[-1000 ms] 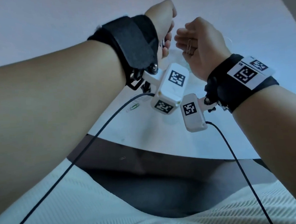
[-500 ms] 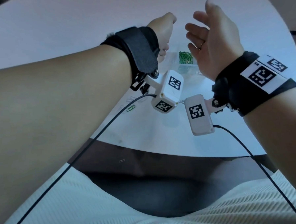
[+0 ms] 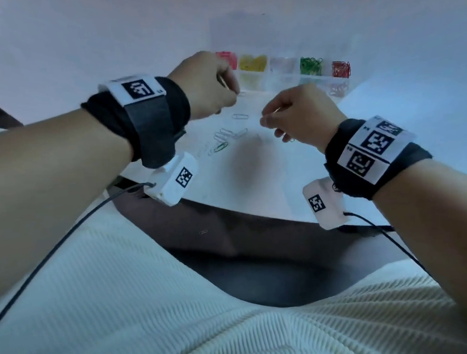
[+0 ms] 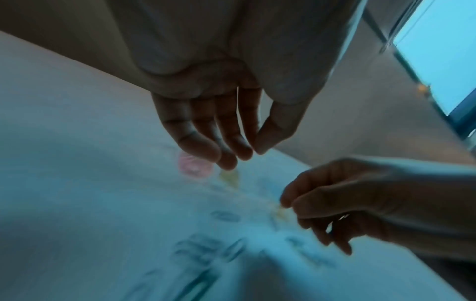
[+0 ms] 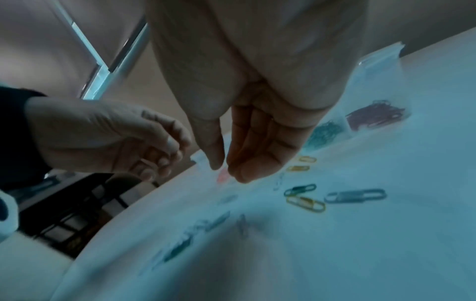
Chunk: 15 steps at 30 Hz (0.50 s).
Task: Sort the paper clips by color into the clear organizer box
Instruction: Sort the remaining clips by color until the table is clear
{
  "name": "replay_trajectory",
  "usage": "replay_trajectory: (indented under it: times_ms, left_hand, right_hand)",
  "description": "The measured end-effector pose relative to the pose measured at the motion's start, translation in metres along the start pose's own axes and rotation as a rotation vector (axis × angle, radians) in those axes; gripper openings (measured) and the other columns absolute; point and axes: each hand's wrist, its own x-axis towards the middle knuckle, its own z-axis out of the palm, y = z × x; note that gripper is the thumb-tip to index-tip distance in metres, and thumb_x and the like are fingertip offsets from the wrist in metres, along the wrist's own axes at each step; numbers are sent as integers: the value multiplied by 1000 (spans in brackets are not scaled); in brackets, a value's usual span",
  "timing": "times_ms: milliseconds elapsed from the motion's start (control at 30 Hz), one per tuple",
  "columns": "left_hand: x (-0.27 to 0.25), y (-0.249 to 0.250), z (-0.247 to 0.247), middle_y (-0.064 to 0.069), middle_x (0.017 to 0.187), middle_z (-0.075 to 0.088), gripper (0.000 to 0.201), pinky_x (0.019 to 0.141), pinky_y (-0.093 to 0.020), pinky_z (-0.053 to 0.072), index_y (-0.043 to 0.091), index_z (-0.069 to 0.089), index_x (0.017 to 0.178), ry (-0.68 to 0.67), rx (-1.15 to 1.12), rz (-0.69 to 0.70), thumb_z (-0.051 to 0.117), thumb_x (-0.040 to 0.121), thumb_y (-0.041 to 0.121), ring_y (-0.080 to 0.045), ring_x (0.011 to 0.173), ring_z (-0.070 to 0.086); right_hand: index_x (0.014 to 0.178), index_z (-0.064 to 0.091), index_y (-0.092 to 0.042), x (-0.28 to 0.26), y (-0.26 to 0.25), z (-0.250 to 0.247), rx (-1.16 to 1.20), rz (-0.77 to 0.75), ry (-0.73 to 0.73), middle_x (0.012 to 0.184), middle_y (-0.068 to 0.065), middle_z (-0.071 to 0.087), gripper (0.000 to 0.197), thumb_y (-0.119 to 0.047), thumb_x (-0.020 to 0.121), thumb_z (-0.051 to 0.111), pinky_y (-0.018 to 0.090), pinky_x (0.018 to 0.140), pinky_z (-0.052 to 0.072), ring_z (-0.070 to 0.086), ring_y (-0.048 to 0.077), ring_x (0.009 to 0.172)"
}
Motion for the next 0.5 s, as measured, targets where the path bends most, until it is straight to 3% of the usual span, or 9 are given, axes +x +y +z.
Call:
replay_trajectory:
  times_ms: [100,233,367,500]
  left_hand:
    - [2,-30,4,6,82,61,12,68,-25,40,24,65,86,-91,281,-45,66,79,14,-19,82,58]
    - [11,-36,6,4,91,63,16,71,-27,41,27,63,87,-143,412,16,70,79,15,-18,84,58]
    - [19,-36,9,2,96,61,16,71,-30,43,26,60,92,-149,526,60,71,81,24,-22,87,58]
    - [14,-37,8,-4,89,64,23,68,-32,45,16,61,93,-110,670,-35,64,85,38,-29,79,60]
  right_hand:
    - [90,74,-16,-1,0,17,-118,-62,54,82,2,70,15,-23,79,79,26,72,55,67,18,77]
    - [94,73,-15,0,-2,37,-224,-103,117,81,-3,61,17,-20,79,79,28,82,52,61,17,86]
    - [92,72,-17,0,3,50,-303,-19,124,96,6,68,13,-14,80,74,26,73,51,65,24,88]
    - [98,72,-16,-2,0,52,-321,31,160,99,9,68,15,-13,86,64,26,71,49,65,28,88]
